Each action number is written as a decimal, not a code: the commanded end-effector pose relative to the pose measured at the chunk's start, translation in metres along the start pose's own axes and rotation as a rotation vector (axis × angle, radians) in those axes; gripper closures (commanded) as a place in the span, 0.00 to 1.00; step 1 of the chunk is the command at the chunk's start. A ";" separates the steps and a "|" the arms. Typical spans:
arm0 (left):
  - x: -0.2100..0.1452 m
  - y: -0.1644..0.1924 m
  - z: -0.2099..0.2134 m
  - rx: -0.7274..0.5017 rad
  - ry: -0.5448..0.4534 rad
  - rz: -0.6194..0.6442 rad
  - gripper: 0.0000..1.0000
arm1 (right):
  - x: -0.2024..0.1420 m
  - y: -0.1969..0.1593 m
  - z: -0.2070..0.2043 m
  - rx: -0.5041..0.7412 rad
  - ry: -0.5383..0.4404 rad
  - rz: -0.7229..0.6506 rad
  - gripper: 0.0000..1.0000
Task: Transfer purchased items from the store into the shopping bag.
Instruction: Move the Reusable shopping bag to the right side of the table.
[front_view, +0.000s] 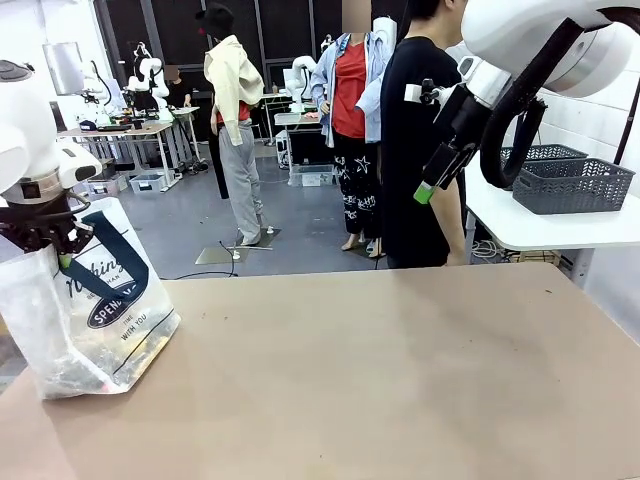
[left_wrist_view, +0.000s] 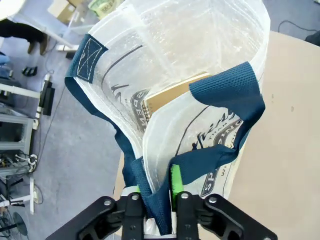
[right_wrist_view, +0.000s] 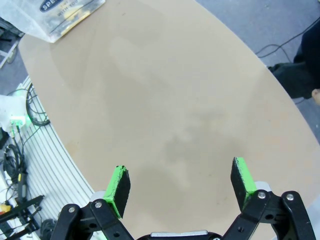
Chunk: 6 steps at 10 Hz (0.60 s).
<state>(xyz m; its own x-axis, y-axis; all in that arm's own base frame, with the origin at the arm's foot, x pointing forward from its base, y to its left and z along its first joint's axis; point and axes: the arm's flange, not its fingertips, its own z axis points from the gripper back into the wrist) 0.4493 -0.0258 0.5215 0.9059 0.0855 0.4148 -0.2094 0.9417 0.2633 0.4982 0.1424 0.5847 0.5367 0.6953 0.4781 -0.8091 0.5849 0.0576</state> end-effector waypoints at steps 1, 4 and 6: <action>0.000 0.003 0.012 -0.004 -0.007 0.016 0.24 | 0.000 0.001 0.000 -0.016 0.018 -0.011 0.00; 0.000 0.003 0.028 -0.009 -0.017 -0.004 0.00 | 0.000 0.001 0.000 -0.016 0.018 -0.011 0.00; 0.000 0.002 0.040 -0.022 -0.031 -0.020 0.00 | 0.000 0.001 0.000 -0.016 0.018 -0.011 0.00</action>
<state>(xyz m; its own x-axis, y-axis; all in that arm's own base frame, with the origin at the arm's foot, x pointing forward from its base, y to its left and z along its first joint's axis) 0.4371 -0.0355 0.5490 0.8894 0.0691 0.4519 -0.2061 0.9430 0.2614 0.4982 0.1424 0.5847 0.5367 0.6953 0.4781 -0.8091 0.5849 0.0576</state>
